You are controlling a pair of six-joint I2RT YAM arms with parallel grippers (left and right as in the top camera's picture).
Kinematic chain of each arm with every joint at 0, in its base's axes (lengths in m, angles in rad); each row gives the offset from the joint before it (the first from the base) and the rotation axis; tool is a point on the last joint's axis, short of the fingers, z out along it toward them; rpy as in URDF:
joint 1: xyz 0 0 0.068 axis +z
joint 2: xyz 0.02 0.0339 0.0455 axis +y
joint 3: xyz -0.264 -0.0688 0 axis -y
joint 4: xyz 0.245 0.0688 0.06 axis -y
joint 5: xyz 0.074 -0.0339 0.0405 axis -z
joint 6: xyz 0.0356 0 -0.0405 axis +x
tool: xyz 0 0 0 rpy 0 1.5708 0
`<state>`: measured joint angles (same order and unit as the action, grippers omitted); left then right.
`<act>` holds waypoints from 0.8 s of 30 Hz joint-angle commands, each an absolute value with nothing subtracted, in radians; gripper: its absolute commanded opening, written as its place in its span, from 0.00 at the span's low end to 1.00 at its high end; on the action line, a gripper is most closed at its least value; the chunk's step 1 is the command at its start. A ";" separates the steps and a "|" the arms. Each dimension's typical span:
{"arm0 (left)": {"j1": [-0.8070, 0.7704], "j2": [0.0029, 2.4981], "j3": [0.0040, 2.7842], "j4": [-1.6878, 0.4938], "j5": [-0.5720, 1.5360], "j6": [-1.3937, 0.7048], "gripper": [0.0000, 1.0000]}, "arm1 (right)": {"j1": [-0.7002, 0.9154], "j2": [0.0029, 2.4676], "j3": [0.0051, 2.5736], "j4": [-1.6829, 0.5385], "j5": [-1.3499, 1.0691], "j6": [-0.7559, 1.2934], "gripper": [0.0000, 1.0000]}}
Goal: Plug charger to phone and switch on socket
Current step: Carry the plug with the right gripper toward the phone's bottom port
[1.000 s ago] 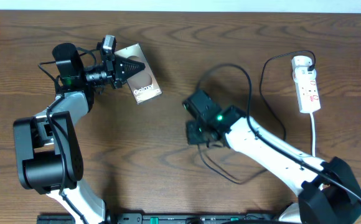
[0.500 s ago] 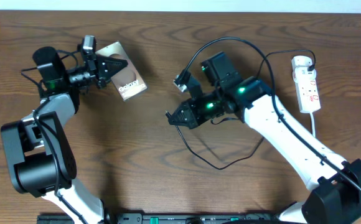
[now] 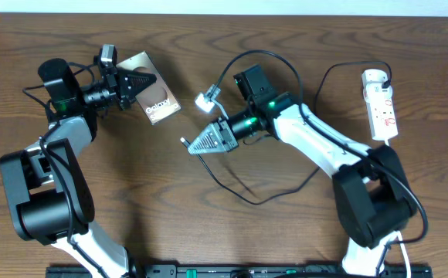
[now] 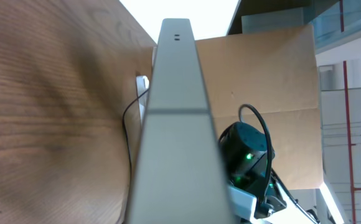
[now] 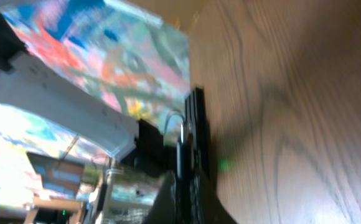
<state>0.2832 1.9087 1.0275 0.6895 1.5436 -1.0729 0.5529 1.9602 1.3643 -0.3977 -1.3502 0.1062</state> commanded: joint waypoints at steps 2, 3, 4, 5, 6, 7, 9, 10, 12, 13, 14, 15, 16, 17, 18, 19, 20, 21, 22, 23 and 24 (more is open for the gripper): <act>0.287 1.898 1.045 0.699 1.570 -1.082 0.07 | 0.551 2.006 1.379 -0.241 -1.451 0.295 0.01; 0.289 1.898 1.045 0.699 1.569 -1.087 0.07 | 0.552 2.015 1.379 -0.173 -1.451 0.349 0.01; 0.291 1.898 1.045 0.699 1.566 -1.095 0.07 | 0.551 2.017 1.379 -0.126 -1.450 0.391 0.01; 0.294 1.898 1.045 0.699 1.562 -1.102 0.07 | 0.551 2.024 1.379 -0.076 -1.449 0.428 0.01; 0.299 1.898 1.045 0.701 1.555 -1.105 0.07 | 0.550 2.025 1.379 -0.014 -1.449 0.487 0.01; 0.304 1.898 1.045 0.710 1.552 -1.111 0.07 | 0.547 2.028 1.379 0.039 -1.444 0.538 0.01; 0.317 1.898 1.045 0.779 1.552 -1.160 0.08 | 0.534 2.041 1.379 0.218 -1.443 0.690 0.01; 0.319 1.898 1.045 0.810 1.552 -1.190 0.07 | 0.527 2.045 1.379 0.274 -1.444 0.748 0.01; 0.323 1.898 1.045 0.875 1.552 -1.244 0.07 | 0.517 2.055 1.379 0.341 -1.449 0.820 0.01; 0.323 1.898 1.045 0.910 1.552 -1.271 0.07 | 0.513 2.059 1.379 0.365 -1.459 0.846 0.01; 0.324 1.898 1.045 0.943 1.552 -1.293 0.07 | 0.509 2.062 1.379 0.376 -1.467 0.857 0.01; 0.326 1.898 1.045 0.969 1.551 -1.309 0.07 | 0.506 2.062 1.379 0.374 -1.473 0.860 0.01; 0.327 1.898 1.045 0.991 1.551 -1.325 0.07 | 0.505 2.064 1.379 0.373 -1.480 0.860 0.01; 0.330 1.898 1.045 1.011 1.548 -1.342 0.07 | 0.505 2.064 1.379 0.373 -1.485 0.860 0.01; 0.331 1.898 1.045 1.016 1.544 -1.349 0.07 | 0.506 2.065 1.379 0.373 -1.489 0.860 0.01; 0.333 1.898 1.045 1.016 1.540 -1.349 0.07 | 0.508 2.065 1.379 0.373 -1.493 0.860 0.01; 0.336 1.898 1.045 1.016 1.536 -1.349 0.07 | 0.508 2.065 1.379 0.372 -1.496 0.860 0.01; 0.337 1.898 1.045 1.016 1.535 -1.349 0.07 | 0.508 2.065 1.379 0.372 -1.499 0.859 0.01; 0.337 1.898 1.045 1.016 1.535 -1.349 0.07 | 0.508 2.066 1.379 0.372 -1.501 0.859 0.01; 0.337 1.898 1.045 1.016 1.535 -1.349 0.07 | 0.508 2.067 1.379 0.373 -1.504 0.859 0.01; 0.337 1.898 1.045 1.016 1.535 -1.354 0.07 | 0.508 2.069 1.379 0.373 -1.504 0.859 0.01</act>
